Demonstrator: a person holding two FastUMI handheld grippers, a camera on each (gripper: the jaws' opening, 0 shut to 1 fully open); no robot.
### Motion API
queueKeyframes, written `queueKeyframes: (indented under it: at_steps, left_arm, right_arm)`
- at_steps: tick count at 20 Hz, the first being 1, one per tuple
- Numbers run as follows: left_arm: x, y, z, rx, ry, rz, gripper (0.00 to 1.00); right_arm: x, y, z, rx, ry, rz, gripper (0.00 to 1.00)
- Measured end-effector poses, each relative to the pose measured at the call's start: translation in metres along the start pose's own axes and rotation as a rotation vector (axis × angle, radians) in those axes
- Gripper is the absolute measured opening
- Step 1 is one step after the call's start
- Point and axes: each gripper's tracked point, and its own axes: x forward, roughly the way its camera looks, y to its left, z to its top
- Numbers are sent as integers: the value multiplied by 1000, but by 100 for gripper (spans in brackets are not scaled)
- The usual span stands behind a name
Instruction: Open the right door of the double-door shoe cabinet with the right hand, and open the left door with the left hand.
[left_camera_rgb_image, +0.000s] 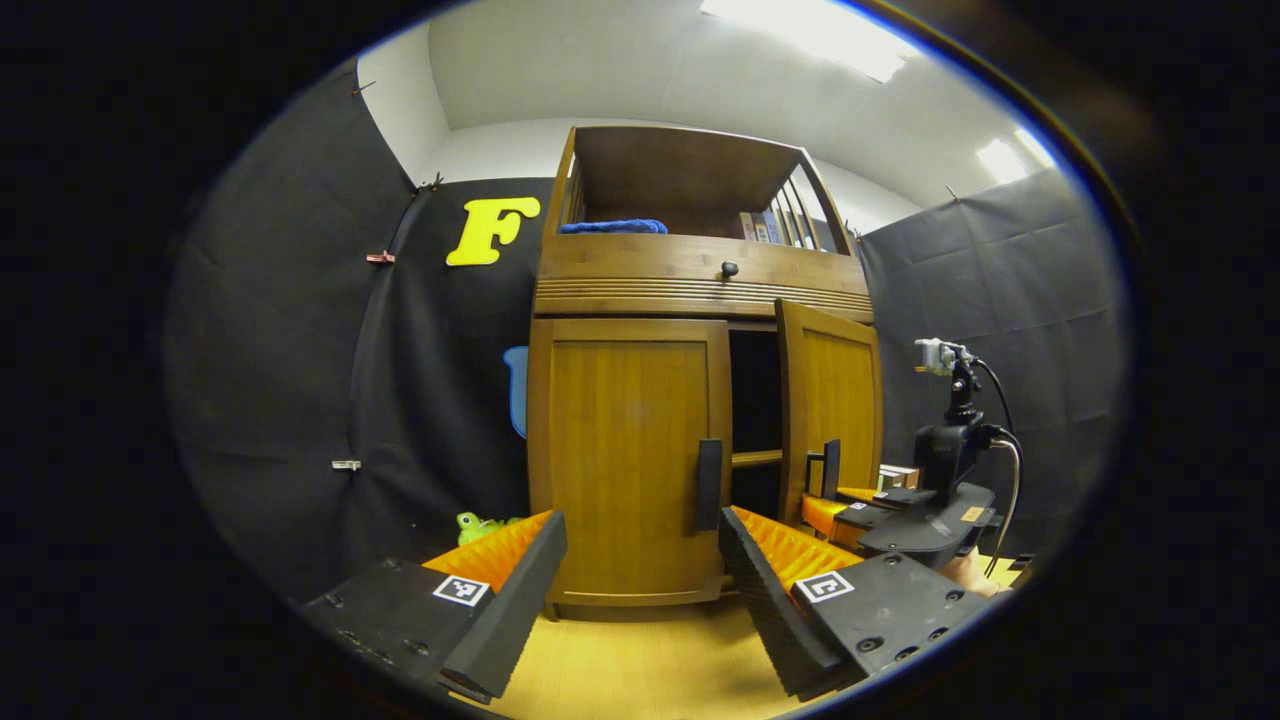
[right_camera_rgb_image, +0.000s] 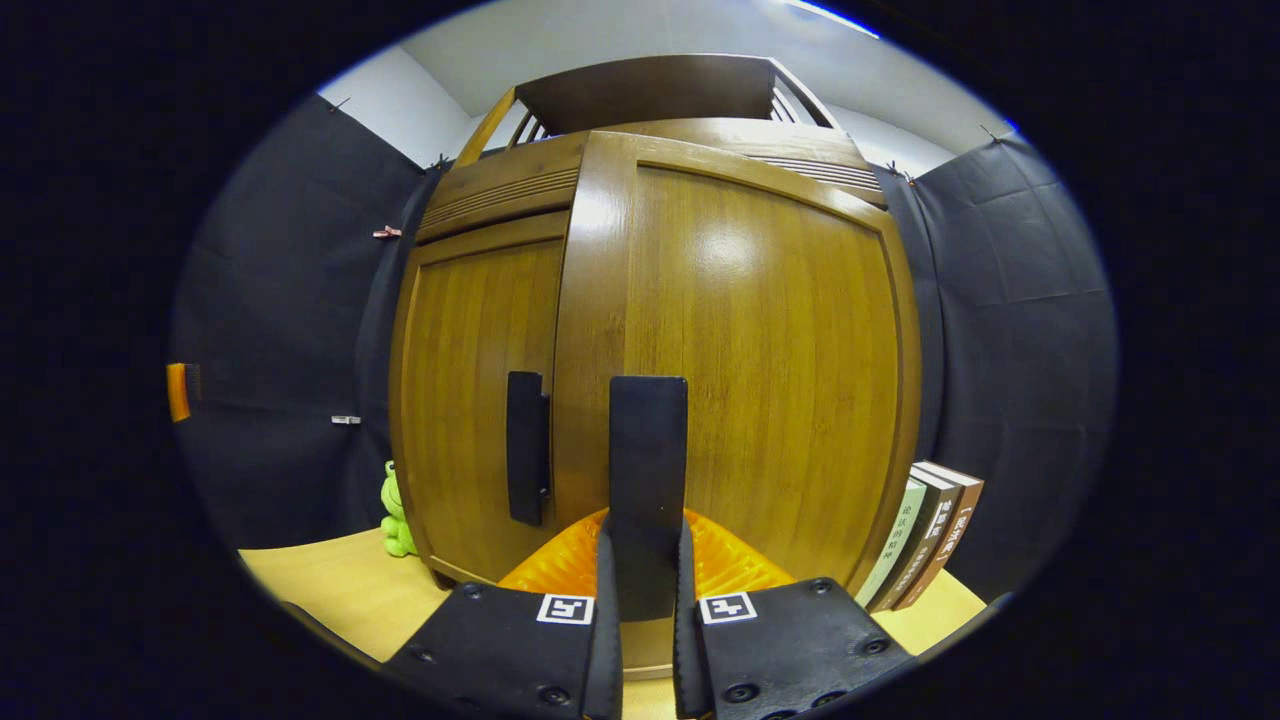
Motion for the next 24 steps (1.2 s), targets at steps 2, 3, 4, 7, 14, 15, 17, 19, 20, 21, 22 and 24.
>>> queueKeyframes:
  at_steps: [2,3,4,7,14,15,17,19,20,21,22,24]
  left_arm:
    - [2,-12,0,-4,-4,-22,95]
    - [2,-18,1,-5,-5,-34,95]
    - [2,-24,0,-5,-7,-44,95]
    - [6,-41,-1,-10,-7,-80,95]
    - [11,-71,-4,-27,-10,-138,96]
    - [12,-75,-4,-31,-11,-147,96]
    - [16,-86,-5,-38,-13,-168,96]
    - [17,-96,-8,-40,-10,-188,96]
    - [18,-101,-11,-40,-6,-197,96]
    - [19,-106,-12,-41,-2,-206,96]
    - [20,-111,-14,-42,3,-215,96]
    - [21,-120,-18,-42,12,-232,96]
  right_arm:
    - [-14,-6,2,4,0,3,19]
    - [-22,-9,3,4,-2,4,19]
    - [-28,-12,4,5,-1,5,24]
    - [-45,-22,7,7,-4,1,19]
    - [-79,-50,13,14,-6,-35,19]
    - [-83,-55,14,17,-6,-42,19]
    - [-92,-64,15,18,-2,-55,23]
    - [-100,-75,15,14,-2,-74,23]
    - [-104,-80,16,16,-3,-85,23]
    - [-108,-85,17,20,-4,-97,23]
    - [-112,-91,17,23,-4,-109,18]
    - [-120,-103,19,25,-4,-134,22]
